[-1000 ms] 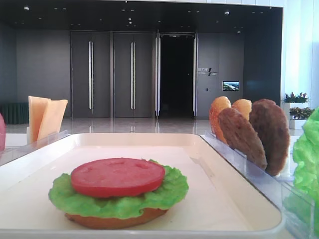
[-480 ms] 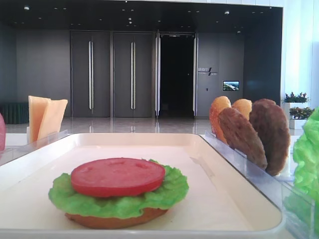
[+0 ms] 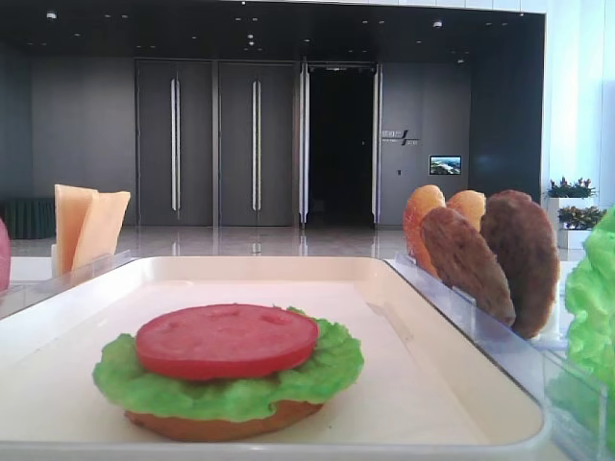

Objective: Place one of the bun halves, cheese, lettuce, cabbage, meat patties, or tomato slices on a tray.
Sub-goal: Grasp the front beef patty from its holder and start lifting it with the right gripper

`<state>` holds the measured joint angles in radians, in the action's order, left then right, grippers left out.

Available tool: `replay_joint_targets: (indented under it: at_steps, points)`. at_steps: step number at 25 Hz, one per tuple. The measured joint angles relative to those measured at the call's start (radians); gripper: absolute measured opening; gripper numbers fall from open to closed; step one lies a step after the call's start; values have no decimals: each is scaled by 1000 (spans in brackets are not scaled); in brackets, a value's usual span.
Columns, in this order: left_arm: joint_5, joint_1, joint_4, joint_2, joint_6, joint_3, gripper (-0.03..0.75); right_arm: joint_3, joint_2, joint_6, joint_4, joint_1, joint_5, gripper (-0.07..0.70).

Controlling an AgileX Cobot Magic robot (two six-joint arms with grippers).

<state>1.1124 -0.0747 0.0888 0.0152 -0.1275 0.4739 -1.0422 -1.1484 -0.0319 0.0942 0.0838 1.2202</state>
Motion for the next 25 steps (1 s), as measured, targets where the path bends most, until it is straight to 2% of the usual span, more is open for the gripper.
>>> replay_joint_targets:
  at_steps: [9, 18, 21, 25]
  points:
    - [0, 0, 0, 0, 1, 0, 391, -127, -158, -30, -3, 0, 1, 358]
    - [0, 0, 0, 0, 1, 0, 391, -133, -164, -43, 11, 4, 2, 389]
    - [0, 0, 0, 0, 1, 0, 391, -133, -164, -39, 4, 54, 2, 390]
    - [0, 0, 0, 0, 1, 0, 391, -133, -164, 50, -44, 227, 2, 390]
